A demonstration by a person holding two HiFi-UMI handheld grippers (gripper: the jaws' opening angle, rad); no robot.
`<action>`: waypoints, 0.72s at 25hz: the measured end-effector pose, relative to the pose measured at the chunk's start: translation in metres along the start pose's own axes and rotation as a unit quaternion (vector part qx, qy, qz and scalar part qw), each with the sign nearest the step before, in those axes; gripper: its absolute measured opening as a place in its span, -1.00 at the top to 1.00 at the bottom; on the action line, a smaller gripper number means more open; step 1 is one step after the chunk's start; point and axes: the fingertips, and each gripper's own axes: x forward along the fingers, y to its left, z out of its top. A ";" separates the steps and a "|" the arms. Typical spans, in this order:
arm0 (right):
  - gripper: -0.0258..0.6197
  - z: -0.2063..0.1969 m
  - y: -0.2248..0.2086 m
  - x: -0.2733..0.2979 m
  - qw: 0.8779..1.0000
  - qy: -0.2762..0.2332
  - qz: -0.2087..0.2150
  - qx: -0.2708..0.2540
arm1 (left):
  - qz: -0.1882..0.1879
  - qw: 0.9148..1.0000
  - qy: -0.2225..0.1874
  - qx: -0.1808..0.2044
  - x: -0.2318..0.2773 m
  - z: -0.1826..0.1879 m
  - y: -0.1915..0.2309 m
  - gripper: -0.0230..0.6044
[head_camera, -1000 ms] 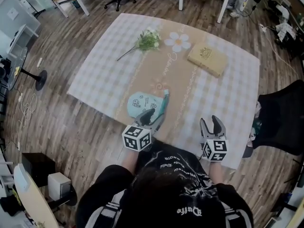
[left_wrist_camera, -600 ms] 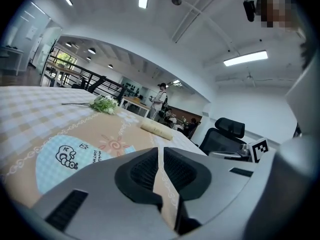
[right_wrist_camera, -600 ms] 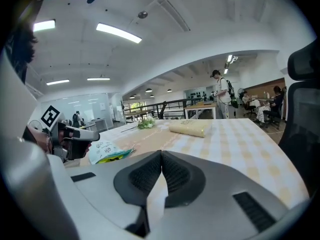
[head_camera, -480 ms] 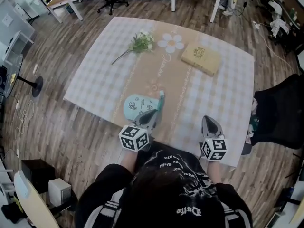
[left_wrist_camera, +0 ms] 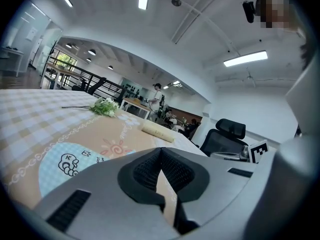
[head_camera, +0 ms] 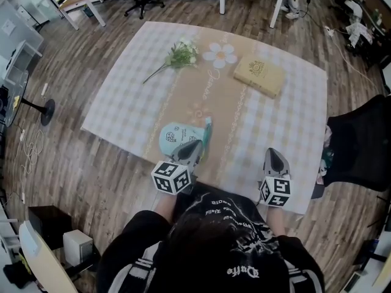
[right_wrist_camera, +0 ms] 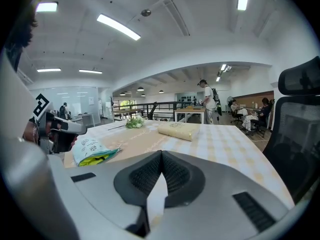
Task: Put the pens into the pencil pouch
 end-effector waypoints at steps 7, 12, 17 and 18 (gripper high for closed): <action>0.90 -0.003 0.001 0.003 1.000 0.002 -0.005 0.000 | 0.002 1.000 -0.004 0.009 0.000 0.004 0.002 0.86; 0.90 -0.002 0.001 0.006 1.000 0.004 -0.003 -0.015 | 0.009 1.000 -0.003 0.020 -0.001 0.004 0.004 0.86; 0.90 -0.002 0.004 0.008 1.000 0.007 0.003 -0.026 | 0.013 0.999 0.005 0.043 0.002 0.002 0.002 0.86; 0.90 -0.002 0.004 0.008 1.000 0.008 0.004 -0.028 | 0.014 0.999 0.006 0.046 0.003 0.002 0.002 0.86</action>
